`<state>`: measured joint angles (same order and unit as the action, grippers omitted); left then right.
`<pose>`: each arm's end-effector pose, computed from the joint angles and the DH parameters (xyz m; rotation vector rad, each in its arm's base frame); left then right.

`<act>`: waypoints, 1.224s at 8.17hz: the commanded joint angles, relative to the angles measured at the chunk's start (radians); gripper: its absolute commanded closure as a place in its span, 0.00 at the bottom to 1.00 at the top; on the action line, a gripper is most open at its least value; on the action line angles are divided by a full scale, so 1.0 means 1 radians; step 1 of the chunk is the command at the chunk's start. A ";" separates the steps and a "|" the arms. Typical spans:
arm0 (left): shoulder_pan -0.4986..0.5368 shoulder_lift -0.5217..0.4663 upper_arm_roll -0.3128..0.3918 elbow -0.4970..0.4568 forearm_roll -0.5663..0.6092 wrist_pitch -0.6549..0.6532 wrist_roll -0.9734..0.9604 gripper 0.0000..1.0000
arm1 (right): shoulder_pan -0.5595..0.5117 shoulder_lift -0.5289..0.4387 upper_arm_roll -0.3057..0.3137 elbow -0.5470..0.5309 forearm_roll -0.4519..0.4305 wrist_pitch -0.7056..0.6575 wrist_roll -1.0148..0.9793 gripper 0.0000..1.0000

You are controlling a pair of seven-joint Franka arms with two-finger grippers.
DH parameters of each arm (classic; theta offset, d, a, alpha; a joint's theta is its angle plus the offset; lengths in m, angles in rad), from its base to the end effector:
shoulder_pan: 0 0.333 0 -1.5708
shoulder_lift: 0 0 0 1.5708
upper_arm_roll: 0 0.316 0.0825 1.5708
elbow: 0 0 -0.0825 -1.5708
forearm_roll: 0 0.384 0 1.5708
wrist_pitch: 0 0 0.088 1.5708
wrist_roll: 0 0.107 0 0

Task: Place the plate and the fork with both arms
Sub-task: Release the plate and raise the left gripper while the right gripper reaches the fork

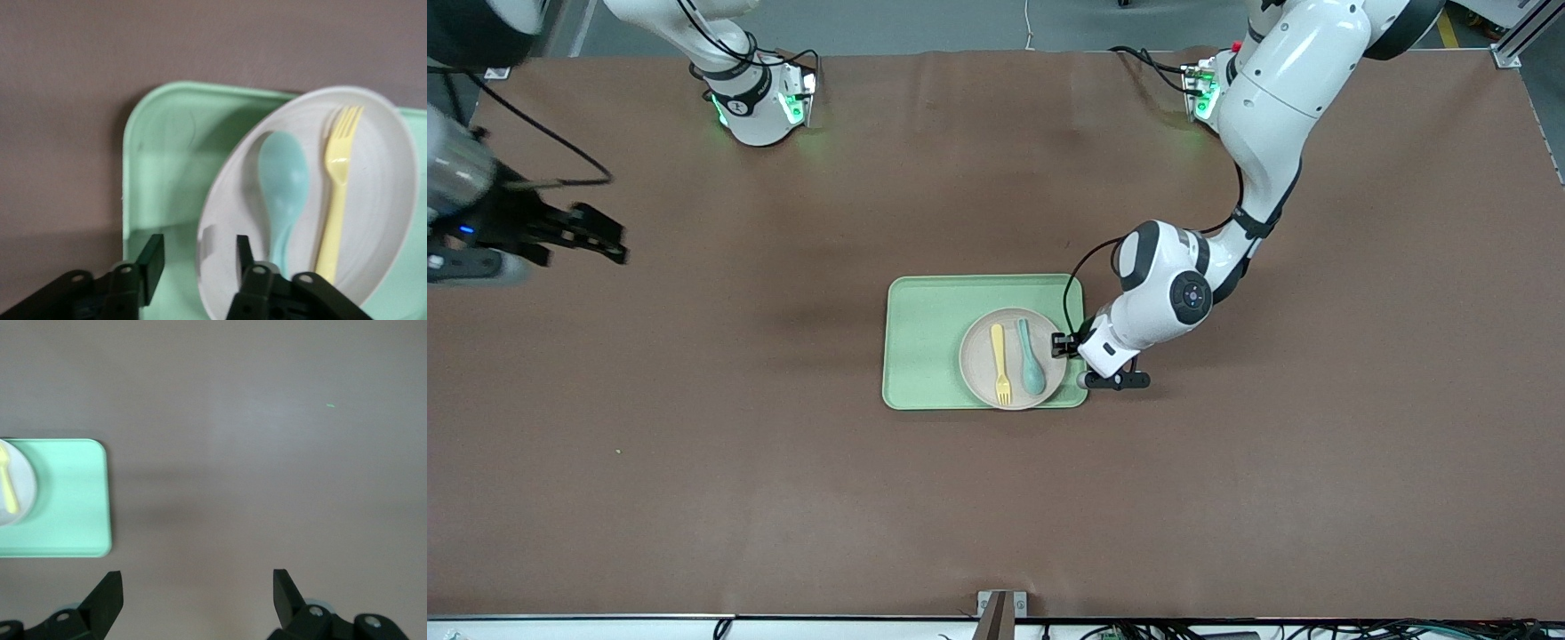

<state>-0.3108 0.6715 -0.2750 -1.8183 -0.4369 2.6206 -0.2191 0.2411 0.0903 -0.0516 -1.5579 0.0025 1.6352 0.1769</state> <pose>0.5644 -0.3461 0.1906 2.7149 0.0972 -0.0582 0.5757 0.1120 0.5848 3.1370 0.0198 -0.0192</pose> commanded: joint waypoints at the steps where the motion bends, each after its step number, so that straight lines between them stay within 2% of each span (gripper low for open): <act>1: 0.066 -0.123 -0.001 -0.032 -0.022 -0.002 0.001 0.01 | 0.154 0.121 -0.008 0.010 -0.001 0.114 0.149 0.01; 3: 0.171 -0.248 0.008 -0.026 -0.017 -0.002 -0.005 0.01 | 0.324 0.308 -0.008 0.012 0.011 0.390 0.272 0.01; 4: 0.238 -0.320 0.010 -0.036 -0.006 -0.037 -0.005 0.01 | 0.407 0.413 -0.010 0.018 -0.004 0.534 0.371 0.01; 5: 0.287 -0.396 0.017 -0.042 -0.003 -0.131 -0.034 0.01 | 0.458 0.512 -0.011 0.030 -0.009 0.655 0.433 0.01; 6: 0.365 -0.471 0.017 -0.042 0.098 -0.262 -0.061 0.01 | 0.490 0.576 -0.011 0.053 -0.009 0.719 0.475 0.01; 7: 0.415 -0.533 0.016 -0.029 0.292 -0.396 -0.078 0.01 | 0.524 0.632 -0.011 0.071 -0.009 0.763 0.511 0.01; 8: 0.444 -0.593 0.019 -0.012 0.419 -0.521 -0.066 0.01 | 0.546 0.678 -0.014 0.088 -0.009 0.794 0.532 0.01; 9: 0.394 -0.631 0.063 0.002 0.437 -0.613 -0.060 0.01 | 0.550 0.721 -0.016 0.126 -0.010 0.798 0.532 0.01; 10: 0.298 -0.683 0.171 0.002 0.438 -0.664 -0.040 0.01 | 0.552 0.750 -0.016 0.154 -0.010 0.798 0.539 0.02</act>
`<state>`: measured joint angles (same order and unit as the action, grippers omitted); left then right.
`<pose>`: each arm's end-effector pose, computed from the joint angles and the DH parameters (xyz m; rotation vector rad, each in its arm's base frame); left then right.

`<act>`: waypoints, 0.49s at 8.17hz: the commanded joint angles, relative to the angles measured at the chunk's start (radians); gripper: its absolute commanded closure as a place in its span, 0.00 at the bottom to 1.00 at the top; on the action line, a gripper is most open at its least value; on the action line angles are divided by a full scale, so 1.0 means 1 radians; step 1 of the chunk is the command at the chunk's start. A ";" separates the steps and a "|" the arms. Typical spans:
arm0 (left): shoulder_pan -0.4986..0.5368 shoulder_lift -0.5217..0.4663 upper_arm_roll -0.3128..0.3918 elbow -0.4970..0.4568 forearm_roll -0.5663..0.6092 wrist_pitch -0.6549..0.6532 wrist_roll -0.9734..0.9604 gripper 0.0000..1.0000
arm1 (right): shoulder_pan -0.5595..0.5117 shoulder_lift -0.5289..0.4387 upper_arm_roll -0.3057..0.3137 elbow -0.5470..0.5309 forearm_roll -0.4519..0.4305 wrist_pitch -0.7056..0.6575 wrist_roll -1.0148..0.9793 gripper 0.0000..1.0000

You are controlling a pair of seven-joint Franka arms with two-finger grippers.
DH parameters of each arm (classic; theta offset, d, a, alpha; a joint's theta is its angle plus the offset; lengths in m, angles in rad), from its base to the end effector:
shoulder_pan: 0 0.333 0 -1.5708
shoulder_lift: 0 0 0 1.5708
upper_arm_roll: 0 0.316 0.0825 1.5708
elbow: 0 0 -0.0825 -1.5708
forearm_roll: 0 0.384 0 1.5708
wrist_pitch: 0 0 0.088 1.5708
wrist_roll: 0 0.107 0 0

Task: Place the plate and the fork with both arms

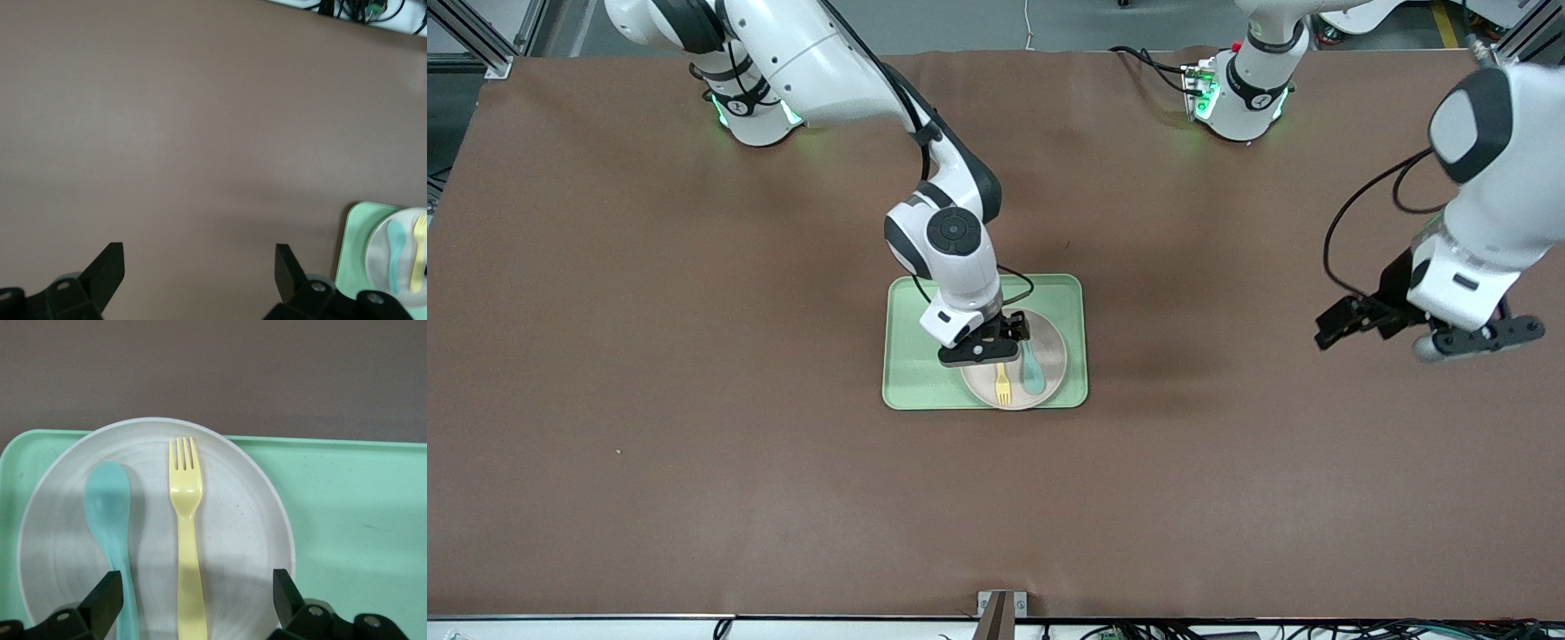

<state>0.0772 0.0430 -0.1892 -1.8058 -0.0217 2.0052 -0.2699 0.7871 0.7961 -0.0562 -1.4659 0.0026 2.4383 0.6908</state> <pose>0.5877 -0.0657 0.5276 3.0648 0.2554 0.2294 0.5437 0.4983 0.2246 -3.0428 -0.0893 -0.2417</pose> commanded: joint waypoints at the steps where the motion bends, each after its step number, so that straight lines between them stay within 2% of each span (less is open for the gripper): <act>1: -0.150 -0.096 0.147 -0.010 0.022 -0.113 0.053 0.01 | 0.017 0.061 -0.013 0.065 -0.010 -0.004 0.029 0.06; 2: -0.196 -0.136 0.195 -0.013 0.022 -0.143 0.079 0.01 | 0.020 0.071 -0.013 0.065 -0.010 -0.002 0.032 0.13; 3: -0.194 -0.144 0.207 0.000 0.013 -0.147 0.081 0.01 | 0.020 0.078 -0.013 0.065 -0.010 -0.002 0.032 0.21; 4: -0.183 -0.141 0.208 0.035 0.011 -0.163 0.092 0.01 | 0.020 0.083 -0.013 0.065 -0.010 -0.004 0.032 0.36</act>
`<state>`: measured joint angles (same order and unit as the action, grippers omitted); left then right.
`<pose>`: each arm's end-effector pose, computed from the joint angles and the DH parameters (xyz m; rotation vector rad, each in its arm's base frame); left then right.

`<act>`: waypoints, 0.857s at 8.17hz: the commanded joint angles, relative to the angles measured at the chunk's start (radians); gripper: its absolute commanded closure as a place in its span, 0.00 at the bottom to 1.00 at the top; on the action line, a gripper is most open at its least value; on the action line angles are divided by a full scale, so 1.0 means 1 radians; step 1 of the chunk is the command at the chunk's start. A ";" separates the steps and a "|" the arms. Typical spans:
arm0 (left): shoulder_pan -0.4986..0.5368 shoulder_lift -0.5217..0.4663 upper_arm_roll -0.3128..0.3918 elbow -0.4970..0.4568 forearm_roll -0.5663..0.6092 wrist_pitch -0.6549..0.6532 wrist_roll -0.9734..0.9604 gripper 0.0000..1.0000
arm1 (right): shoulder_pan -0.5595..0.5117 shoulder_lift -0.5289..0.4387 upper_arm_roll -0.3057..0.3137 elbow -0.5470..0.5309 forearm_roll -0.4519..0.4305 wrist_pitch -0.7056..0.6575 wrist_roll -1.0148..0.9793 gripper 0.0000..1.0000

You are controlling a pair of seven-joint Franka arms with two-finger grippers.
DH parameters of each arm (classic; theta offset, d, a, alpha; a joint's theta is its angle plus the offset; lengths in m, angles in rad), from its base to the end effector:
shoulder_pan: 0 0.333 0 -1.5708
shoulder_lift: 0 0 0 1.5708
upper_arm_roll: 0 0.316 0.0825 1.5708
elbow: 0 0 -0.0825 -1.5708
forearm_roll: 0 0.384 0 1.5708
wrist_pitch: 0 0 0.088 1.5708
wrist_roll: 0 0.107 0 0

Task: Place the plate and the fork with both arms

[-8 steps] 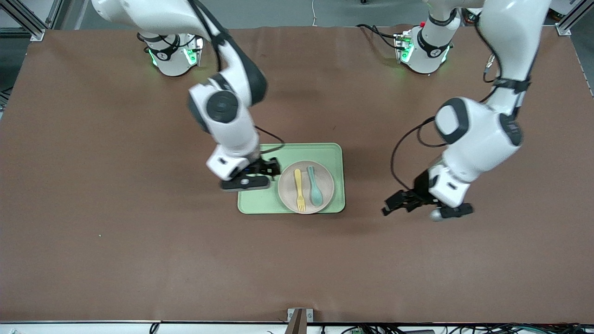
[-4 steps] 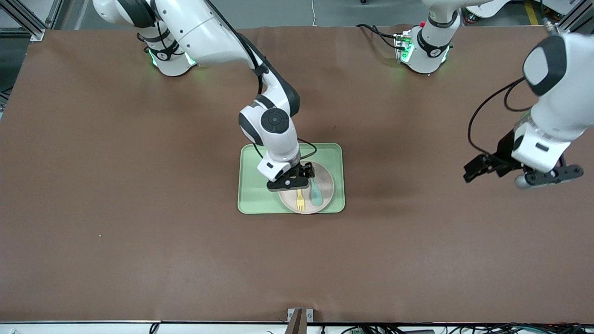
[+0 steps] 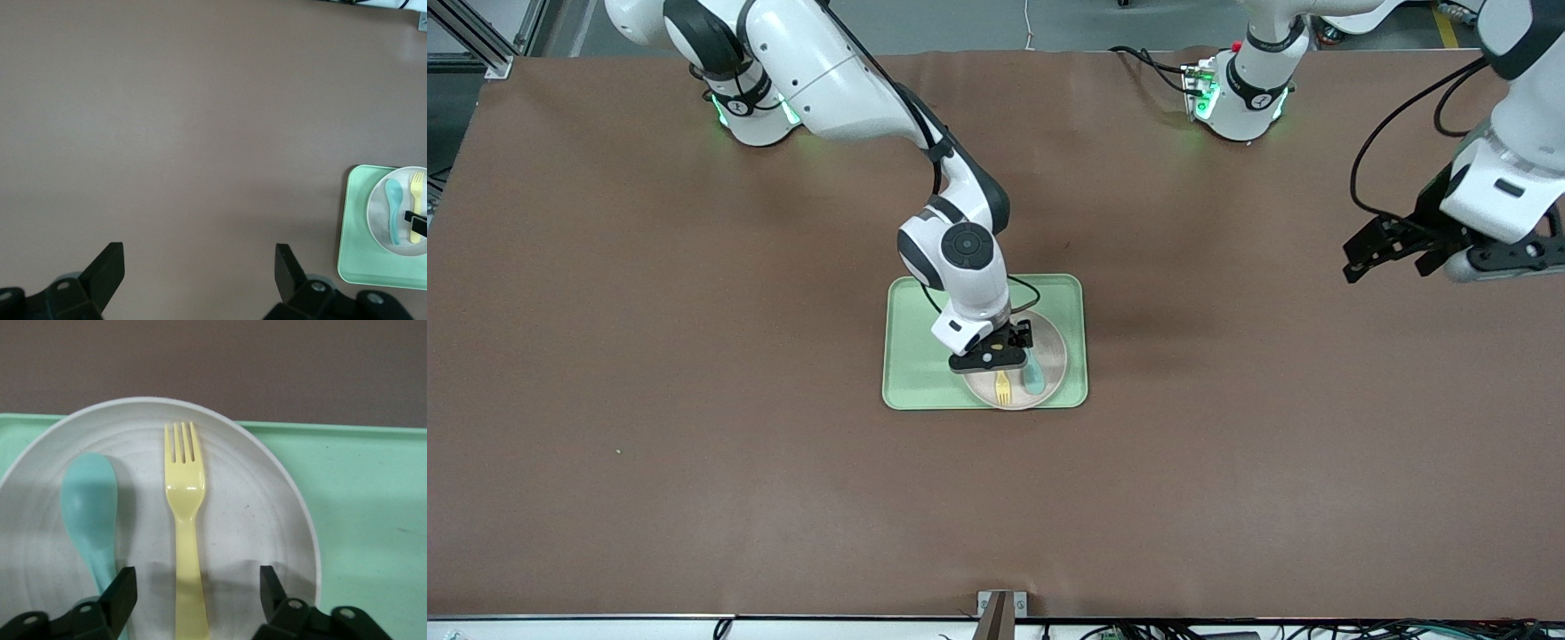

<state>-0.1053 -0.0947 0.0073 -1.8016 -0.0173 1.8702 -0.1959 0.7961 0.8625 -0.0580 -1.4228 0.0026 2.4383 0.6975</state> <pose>0.5454 -0.0548 0.5938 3.0865 0.1570 0.2462 0.5423 0.5053 0.1950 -3.0614 -0.0955 -0.2193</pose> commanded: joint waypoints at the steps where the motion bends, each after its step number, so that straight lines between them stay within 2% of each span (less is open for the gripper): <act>1: 0.012 0.004 0.011 0.072 0.005 -0.058 0.023 0.01 | 0.011 0.016 -0.011 0.021 -0.009 -0.010 0.027 0.52; 2: 0.030 0.004 0.008 0.097 0.010 -0.063 0.041 0.00 | 0.020 0.019 -0.013 0.021 -0.010 -0.010 0.086 0.69; 4: 0.039 0.013 0.003 0.102 0.011 -0.063 0.215 0.00 | 0.021 0.021 -0.013 0.019 -0.015 -0.018 0.109 0.90; 5: 0.047 0.048 0.002 0.129 0.007 -0.065 0.217 0.01 | 0.021 0.015 -0.013 0.019 -0.016 -0.021 0.155 0.99; 6: 0.058 0.058 -0.012 0.137 0.005 -0.071 0.217 0.00 | 0.021 -0.005 -0.011 0.019 -0.012 -0.062 0.158 1.00; 7: 0.056 0.058 -0.023 0.145 0.013 -0.130 0.220 0.01 | 0.015 -0.037 -0.010 0.022 0.002 -0.140 0.154 1.00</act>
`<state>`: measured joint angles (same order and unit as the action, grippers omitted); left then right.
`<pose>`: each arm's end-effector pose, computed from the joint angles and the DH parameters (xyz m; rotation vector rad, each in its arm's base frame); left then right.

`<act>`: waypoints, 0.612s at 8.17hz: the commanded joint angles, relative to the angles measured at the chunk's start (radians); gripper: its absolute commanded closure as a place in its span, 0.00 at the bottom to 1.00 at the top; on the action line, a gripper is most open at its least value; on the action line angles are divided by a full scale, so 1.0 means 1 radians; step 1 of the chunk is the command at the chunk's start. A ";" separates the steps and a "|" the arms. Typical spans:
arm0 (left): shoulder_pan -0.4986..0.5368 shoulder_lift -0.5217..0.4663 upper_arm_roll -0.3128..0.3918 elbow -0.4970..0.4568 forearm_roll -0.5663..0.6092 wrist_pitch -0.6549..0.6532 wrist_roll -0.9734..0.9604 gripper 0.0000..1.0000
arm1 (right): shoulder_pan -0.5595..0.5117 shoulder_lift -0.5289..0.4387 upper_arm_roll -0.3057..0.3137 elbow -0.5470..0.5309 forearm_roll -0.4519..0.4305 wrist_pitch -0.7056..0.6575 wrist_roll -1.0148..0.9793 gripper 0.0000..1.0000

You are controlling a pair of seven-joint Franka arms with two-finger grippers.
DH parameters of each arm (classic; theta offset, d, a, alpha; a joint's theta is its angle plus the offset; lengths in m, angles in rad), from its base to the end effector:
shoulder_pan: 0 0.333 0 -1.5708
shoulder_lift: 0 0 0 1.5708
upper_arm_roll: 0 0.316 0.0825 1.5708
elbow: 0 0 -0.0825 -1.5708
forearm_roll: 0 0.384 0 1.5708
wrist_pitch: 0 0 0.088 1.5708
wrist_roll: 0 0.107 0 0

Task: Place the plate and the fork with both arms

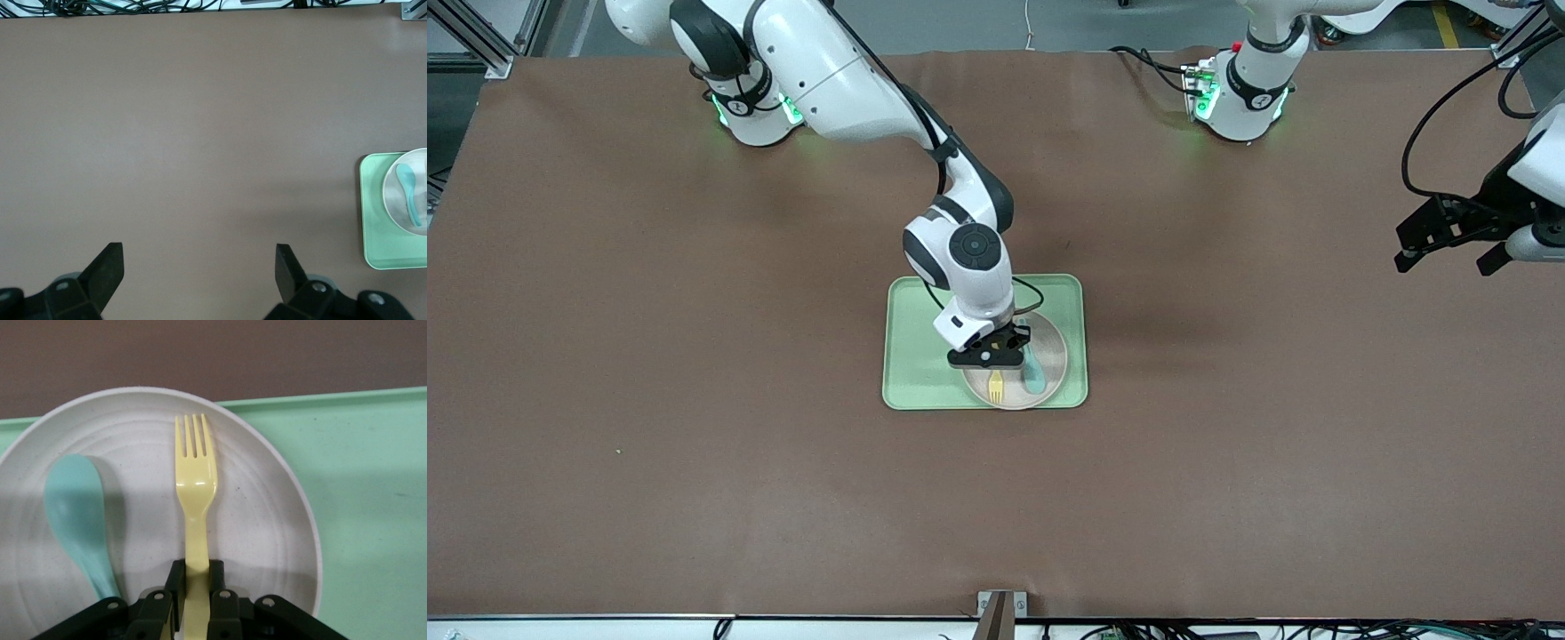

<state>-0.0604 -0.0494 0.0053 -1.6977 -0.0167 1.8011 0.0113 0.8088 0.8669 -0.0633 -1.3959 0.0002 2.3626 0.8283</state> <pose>0.5584 -0.0321 0.6129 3.1109 -0.0993 0.2376 0.5377 0.5099 0.1963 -3.0974 0.0902 -0.1625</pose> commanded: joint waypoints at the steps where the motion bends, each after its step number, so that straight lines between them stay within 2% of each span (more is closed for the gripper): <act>1: 0.011 0.016 -0.021 0.091 0.006 -0.144 0.003 0.00 | -0.005 -0.072 -0.001 -0.008 0.006 -0.088 0.022 1.00; 2: 0.014 0.020 -0.015 0.143 0.003 -0.193 0.003 0.01 | -0.043 -0.100 0.008 -0.017 0.007 -0.115 0.009 1.00; 3: 0.014 0.017 -0.015 0.153 0.009 -0.203 0.001 0.00 | -0.089 -0.136 0.035 -0.038 0.026 -0.159 -0.023 1.00; 5: 0.011 0.017 -0.015 0.151 0.014 -0.203 -0.004 0.01 | -0.212 -0.256 0.071 -0.211 0.064 -0.165 -0.170 1.00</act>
<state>-0.0513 -0.0435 -0.0036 -1.5689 -0.0168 1.6188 0.0121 0.6695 0.7168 -0.0341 -1.4450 0.0425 2.1795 0.7322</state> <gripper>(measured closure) 0.004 0.815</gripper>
